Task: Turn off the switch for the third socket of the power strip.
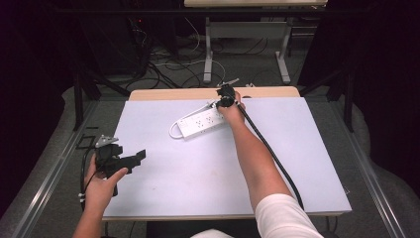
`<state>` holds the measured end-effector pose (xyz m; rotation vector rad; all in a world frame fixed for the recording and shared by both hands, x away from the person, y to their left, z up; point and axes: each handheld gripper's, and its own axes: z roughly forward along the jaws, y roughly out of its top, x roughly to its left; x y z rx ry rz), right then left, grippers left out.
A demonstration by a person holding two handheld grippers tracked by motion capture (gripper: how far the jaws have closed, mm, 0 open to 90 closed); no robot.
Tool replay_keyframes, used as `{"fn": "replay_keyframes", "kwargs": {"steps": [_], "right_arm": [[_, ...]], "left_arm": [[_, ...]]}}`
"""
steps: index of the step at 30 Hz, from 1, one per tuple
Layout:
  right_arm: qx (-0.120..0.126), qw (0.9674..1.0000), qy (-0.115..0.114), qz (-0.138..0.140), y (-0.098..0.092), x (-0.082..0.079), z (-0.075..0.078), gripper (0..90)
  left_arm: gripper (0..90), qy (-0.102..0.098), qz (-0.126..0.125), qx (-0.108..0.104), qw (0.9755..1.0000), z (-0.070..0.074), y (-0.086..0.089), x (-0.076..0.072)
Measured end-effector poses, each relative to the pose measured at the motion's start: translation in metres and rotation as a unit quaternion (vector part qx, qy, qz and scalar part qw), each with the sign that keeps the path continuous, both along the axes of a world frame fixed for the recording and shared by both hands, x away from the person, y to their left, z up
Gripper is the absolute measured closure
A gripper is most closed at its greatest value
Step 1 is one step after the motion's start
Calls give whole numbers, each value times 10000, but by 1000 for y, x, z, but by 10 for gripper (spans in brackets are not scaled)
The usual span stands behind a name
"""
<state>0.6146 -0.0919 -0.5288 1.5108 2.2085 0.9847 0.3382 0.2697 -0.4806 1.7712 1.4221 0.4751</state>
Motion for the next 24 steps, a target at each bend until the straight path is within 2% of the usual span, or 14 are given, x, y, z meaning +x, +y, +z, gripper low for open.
{"fn": "replay_keyframes", "kwargs": {"steps": [6,15,16,18,20,21,24], "right_arm": [[62,10000,-1,-37,0,1,-1,888],[6,10000,-5,-51,0,0,-1,900],[124,9999,-104,-58,0,1,-3,900],[-185,9996,194,-67,0,-1,1,900],[43,10000,-48,-50,1,0,-3,900],[-32,10000,-11,-66,0,0,-2,900],[-30,10000,-18,-61,1,0,-3,900]], "left_arm": [[82,12,-11,13,10000,0,0,0],[83,-4,-6,6,10000,0,0,0],[83,-1,-3,10,10000,0,0,0],[83,12,-12,20,10000,1,0,0],[83,2,-9,14,10000,0,0,0],[83,-7,-6,9,10000,0,0,0],[83,-9,-6,4,10000,0,-1,0]]}}
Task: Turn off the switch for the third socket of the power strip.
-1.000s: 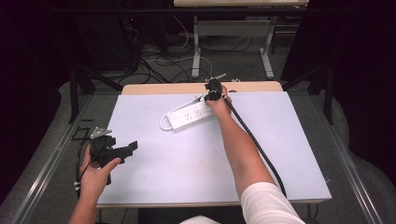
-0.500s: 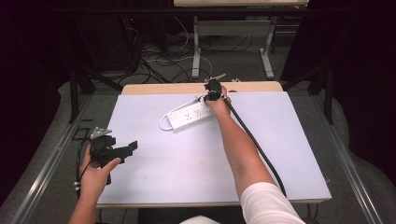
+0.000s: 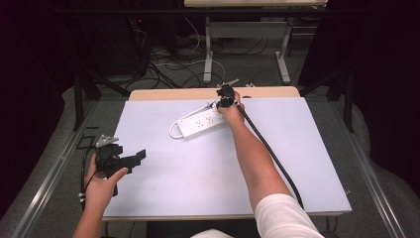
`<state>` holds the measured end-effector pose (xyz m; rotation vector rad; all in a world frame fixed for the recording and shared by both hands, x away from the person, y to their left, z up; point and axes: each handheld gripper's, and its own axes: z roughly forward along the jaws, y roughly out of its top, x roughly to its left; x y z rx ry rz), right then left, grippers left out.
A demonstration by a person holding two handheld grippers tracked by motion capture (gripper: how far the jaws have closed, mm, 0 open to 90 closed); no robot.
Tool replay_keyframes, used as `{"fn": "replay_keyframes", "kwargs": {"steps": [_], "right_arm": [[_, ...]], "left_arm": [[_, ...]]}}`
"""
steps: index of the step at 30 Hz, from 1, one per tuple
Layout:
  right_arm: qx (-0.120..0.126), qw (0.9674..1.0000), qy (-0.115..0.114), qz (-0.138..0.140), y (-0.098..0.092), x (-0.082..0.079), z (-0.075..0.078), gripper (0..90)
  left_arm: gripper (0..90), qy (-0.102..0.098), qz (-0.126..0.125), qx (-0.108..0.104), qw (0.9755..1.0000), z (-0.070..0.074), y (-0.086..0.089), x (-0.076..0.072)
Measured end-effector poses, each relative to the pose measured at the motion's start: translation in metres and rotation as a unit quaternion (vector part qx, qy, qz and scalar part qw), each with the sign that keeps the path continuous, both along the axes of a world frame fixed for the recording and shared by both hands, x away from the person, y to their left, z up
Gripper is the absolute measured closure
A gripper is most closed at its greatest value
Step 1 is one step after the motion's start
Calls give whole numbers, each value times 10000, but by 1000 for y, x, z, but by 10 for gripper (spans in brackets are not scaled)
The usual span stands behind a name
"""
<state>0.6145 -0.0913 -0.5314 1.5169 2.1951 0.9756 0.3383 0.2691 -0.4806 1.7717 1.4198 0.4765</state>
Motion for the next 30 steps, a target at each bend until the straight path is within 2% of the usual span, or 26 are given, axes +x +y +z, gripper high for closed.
{"fn": "replay_keyframes", "kwargs": {"steps": [5,9,10,13,14,16,22,25,26,28,30], "right_arm": [[5,10000,-9,-2,0,0,0,900],[77,10000,22,8,1,-1,1,851],[9,10000,-5,47,1,0,0,842],[73,10000,-5,17,3,-1,1,810],[19,10000,18,44,2,-2,2,796],[77,10000,-6,18,4,-2,2,751],[-33,10000,-8,36,2,-2,5,611],[-11,10000,-9,23,0,-2,7,547],[68,10000,-17,-22,0,-2,8,523],[-8,10000,-48,2,-2,-2,10,462],[68,10000,-30,-30,-3,-2,10,419]], "left_arm": [[83,8,-1,1,10000,0,0,0],[83,17,2,-9,10000,-1,-1,0],[83,20,-5,-10,10000,-1,-1,0],[83,-7,-10,-1,10000,-1,-2,0],[83,0,-6,1,10000,-1,-2,0],[83,14,-26,14,10000,-1,-1,0],[83,33,-24,8,10000,0,-2,0],[83,20,-29,16,10000,-1,-3,0],[83,23,-24,13,10000,-1,-3,0],[83,18,-22,12,10000,-1,-3,0],[83,22,-16,1,10000,-1,-4,0]]}}
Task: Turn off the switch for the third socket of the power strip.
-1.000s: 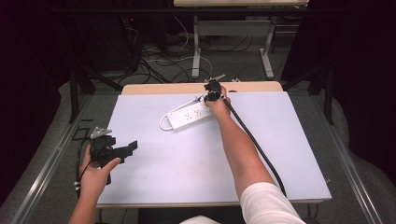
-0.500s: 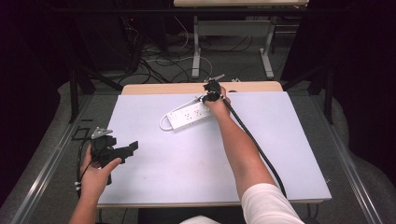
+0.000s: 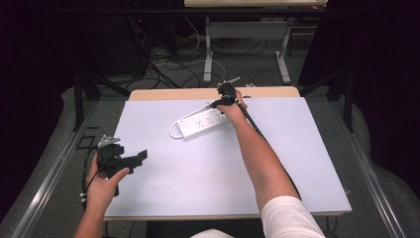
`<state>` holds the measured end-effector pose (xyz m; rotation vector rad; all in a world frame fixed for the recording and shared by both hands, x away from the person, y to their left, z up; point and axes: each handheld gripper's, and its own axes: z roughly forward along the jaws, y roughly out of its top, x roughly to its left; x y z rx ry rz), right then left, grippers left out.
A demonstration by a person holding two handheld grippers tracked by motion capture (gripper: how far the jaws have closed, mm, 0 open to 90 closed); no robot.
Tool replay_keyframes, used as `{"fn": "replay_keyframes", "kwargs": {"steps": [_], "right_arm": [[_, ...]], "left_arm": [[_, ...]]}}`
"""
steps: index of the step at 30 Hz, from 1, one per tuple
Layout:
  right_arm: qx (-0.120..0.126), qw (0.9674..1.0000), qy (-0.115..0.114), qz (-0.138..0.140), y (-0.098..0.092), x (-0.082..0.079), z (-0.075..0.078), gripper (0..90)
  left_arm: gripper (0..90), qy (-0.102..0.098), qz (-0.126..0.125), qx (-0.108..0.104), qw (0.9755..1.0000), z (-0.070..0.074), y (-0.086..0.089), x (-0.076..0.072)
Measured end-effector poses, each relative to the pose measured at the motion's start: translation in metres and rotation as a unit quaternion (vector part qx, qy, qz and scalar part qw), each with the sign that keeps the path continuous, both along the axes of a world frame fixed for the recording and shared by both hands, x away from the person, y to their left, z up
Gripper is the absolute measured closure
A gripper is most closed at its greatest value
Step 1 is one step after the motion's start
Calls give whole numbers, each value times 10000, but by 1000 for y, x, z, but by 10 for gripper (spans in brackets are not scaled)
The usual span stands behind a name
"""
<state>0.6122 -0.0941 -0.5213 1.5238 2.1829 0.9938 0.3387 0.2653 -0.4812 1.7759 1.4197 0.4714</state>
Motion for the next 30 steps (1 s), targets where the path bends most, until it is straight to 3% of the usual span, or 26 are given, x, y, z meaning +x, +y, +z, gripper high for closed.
{"fn": "replay_keyframes", "kwargs": {"steps": [4,8,10,14,15,20,23,29,30], "right_arm": [[-61,9999,148,-29,-2,-2,2,402],[-172,9998,118,71,0,-7,6,339],[-70,9999,70,140,2,-9,9,324],[31,9999,21,123,5,-14,13,209],[-99,9999,19,124,5,-15,14,177],[-192,9996,39,197,6,-19,19,117],[-315,9990,30,311,6,-21,20,0],[-296,9991,68,291,5,-28,27,0],[-391,9987,76,318,4,-30,28,0]], "left_arm": [[83,-4,-18,13,10000,0,0,0],[83,-35,-11,-14,10000,0,-1,0],[83,-17,-36,-5,10000,1,-1,0],[83,44,-31,16,10000,-1,-1,0],[84,38,-21,16,10000,-2,-2,-1],[84,13,-35,6,10000,-1,-3,0],[84,21,-35,12,10000,-1,-3,0],[84,11,-61,19,10000,-1,-3,0],[84,8,-53,10,10000,-1,-4,0]]}}
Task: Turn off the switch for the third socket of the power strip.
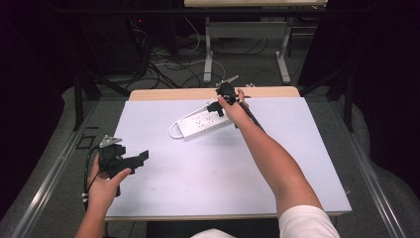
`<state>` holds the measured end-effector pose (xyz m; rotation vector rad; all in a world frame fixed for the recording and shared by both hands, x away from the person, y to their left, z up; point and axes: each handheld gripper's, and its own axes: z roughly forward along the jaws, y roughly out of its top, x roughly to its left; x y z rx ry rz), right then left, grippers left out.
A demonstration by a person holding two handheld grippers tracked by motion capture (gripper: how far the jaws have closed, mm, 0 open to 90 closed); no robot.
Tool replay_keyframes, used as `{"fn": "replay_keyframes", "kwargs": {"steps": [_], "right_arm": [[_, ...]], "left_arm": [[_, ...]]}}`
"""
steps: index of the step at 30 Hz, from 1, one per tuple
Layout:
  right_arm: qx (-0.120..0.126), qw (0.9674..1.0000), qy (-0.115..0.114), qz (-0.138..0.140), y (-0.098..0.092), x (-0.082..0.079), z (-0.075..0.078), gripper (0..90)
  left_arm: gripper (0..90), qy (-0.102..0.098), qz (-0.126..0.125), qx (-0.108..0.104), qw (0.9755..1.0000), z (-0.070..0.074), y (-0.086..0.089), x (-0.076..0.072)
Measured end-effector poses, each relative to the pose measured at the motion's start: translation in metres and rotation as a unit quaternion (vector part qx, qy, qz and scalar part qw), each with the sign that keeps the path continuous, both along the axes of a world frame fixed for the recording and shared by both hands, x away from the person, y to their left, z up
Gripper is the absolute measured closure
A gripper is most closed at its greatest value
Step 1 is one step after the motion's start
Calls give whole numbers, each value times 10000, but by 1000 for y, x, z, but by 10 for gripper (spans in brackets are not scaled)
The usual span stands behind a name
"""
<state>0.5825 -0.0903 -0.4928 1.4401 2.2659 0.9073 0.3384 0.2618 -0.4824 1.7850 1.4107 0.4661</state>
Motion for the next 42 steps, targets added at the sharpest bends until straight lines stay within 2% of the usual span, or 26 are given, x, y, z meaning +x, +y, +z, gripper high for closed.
{"fn": "replay_keyframes", "kwargs": {"steps": [3,4,5,7,13,16,17,18,22,25,28,30,42], "right_arm": [[-23,10000,66,44,0,-4,5,0],[-2,10000,-18,64,-1,-5,5,0],[-69,9999,28,73,-2,-6,7,0],[-25,9999,-5,98,-3,-8,10,0],[-197,9996,100,151,-8,-16,18,0],[-280,9994,57,180,-12,-22,23,0],[-267,9995,18,188,-15,-25,24,0],[-122,9998,27,176,-17,-28,27,0],[-17,9998,-65,180,-29,-38,37,0],[136,9997,-80,181,-39,-48,44,0],[147,9997,-108,188,-50,-60,49,0],[228,9994,-154,215,-58,-69,50,0],[336,9983,-273,392,-101,-128,51,0]], "left_arm": [[84,-5,-6,-8,10000,0,0,0],[84,-8,-6,-5,10000,0,0,0],[84,-19,-10,-6,10000,0,0,0],[84,-20,-7,-4,10000,1,0,0],[84,-16,-57,-22,10000,2,1,0],[84,-36,-62,-56,10000,2,0,0],[84,-33,-61,-59,10000,2,0,0],[84,-27,-64,-62,10000,2,1,0],[84,-3,-69,-63,10000,2,0,0],[84,-34,-56,-73,10000,2,-1,0],[84,-66,-50,-78,9999,2,-2,0],[84,-35,-81,-67,9999,2,-2,0],[83,-69,-81,-26,9999,2,-6,-1]]}}
